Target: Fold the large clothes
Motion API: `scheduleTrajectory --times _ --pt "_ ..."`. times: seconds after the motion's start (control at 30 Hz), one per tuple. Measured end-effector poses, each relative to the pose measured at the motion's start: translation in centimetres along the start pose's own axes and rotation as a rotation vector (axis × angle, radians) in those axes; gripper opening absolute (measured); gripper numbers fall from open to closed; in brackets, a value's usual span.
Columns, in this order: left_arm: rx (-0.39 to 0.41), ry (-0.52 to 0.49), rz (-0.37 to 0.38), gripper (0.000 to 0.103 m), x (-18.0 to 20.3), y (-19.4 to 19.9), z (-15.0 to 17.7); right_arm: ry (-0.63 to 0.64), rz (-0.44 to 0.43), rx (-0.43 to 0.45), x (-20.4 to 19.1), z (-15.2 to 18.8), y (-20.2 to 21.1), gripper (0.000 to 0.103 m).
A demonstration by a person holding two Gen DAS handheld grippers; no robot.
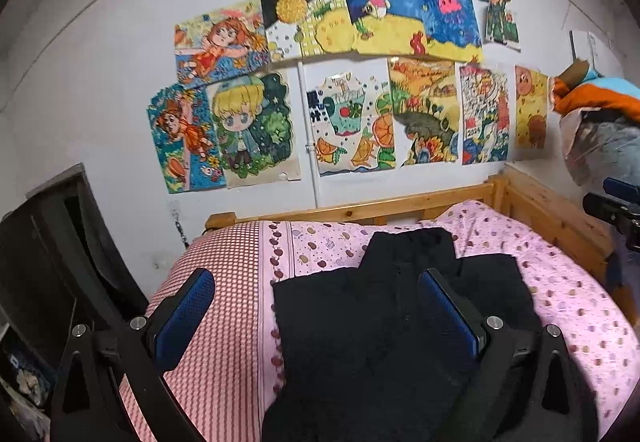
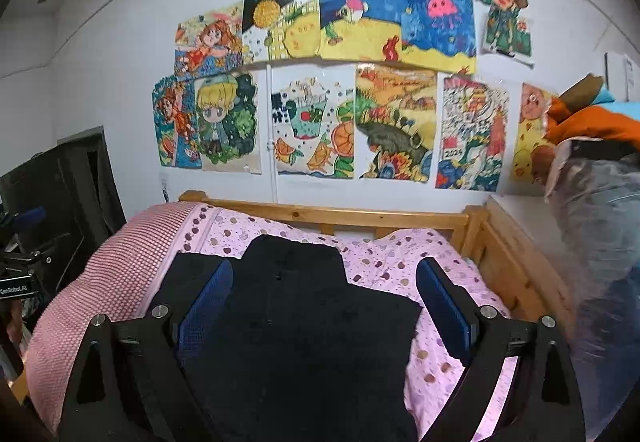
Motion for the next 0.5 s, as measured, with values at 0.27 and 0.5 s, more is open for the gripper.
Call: scheduleTrajectory --times 0.27,0.5 --pt "-0.045 -0.010 0.060 0.102 1.0 -12.5 4.0 0.016 -0.014 -0.102 -0.4 5.0 -11.6 0.090" --pt "-0.137 -0.010 0.170 0.102 3.9 -23.1 6.5 -0.072 -0.059 -0.213 0.0 8.9 -23.0 0.090"
Point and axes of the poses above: each gripper's, at about its wrist camera, not at the fingertips, and y roughly against the way its jaws point, x to its right, z to its underside, the point moved 7 cm from there along -y, roughly the way its jaws point, and after that the axes turned 6 degrees about x, right-handed, at the moved point
